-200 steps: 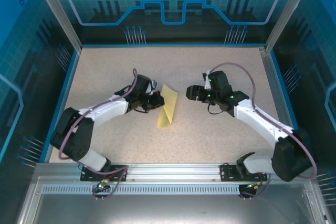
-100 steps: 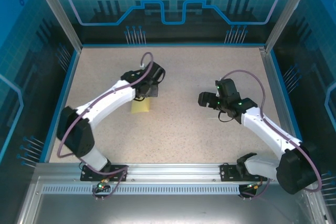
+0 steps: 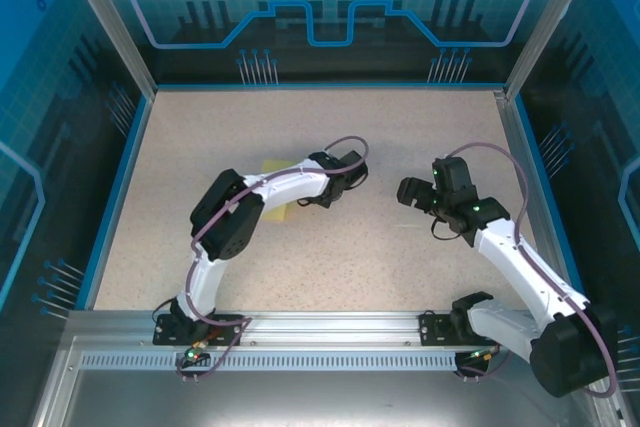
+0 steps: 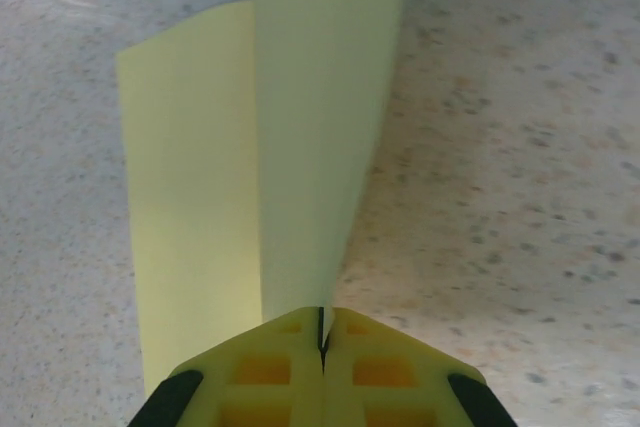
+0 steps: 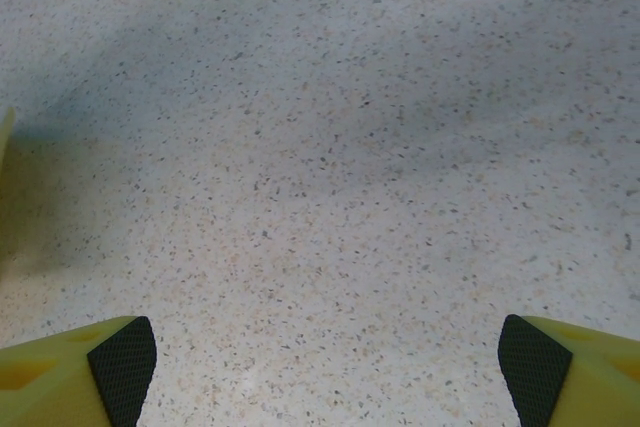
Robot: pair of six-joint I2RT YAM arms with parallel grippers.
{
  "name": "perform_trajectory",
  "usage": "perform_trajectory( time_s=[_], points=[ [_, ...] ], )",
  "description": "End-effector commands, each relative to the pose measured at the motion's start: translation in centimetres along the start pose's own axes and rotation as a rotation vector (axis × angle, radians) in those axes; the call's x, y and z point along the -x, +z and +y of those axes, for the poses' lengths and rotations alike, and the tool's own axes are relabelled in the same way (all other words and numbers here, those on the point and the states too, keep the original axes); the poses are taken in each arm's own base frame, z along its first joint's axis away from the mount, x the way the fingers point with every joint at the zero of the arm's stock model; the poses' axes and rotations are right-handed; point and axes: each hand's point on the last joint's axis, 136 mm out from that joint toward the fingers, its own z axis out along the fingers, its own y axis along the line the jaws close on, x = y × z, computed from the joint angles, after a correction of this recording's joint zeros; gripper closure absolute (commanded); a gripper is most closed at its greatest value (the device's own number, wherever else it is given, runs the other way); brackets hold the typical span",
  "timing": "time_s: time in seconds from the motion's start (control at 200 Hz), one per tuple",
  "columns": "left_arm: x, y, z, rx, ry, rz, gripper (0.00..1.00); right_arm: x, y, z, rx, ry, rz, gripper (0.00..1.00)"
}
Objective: Fold a paper plane with a square sheet of paper (pick it up from the middle)
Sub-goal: Turn over the paper at the center of the table.
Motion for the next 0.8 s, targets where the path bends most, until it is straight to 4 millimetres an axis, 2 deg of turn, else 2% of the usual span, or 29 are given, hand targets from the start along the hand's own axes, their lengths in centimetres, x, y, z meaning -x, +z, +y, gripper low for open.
perform_trajectory(
  time_s=[0.0,0.105,0.375,0.615,0.715,0.795],
  points=[
    [0.5,-0.2,-2.2,-0.022,0.043,-0.017,0.92,-0.9,0.0,-1.7,-0.048,0.038,0.024,0.07],
    [-0.2,0.4,-3.5,-0.049,0.044,0.015,0.89,-1.1,0.1,-1.9,-0.048,0.047,0.031,0.07],
    [-1.1,0.0,-5.9,-0.196,-0.008,0.066,0.68,-1.1,0.2,-2.1,-0.047,0.064,0.036,0.07],
    [-1.4,0.0,-6.6,-0.27,-0.04,0.102,0.64,-1.4,0.4,-2.0,-0.037,0.069,0.052,0.07],
    [-1.0,-1.5,-7.0,-0.347,-0.058,0.098,0.64,-1.4,0.4,-2.0,-0.038,0.071,0.055,0.07],
    [-0.1,-4.4,-7.3,-0.451,-0.075,0.072,0.63,-1.4,0.4,-2.0,-0.039,0.073,0.053,0.07]
  ],
)
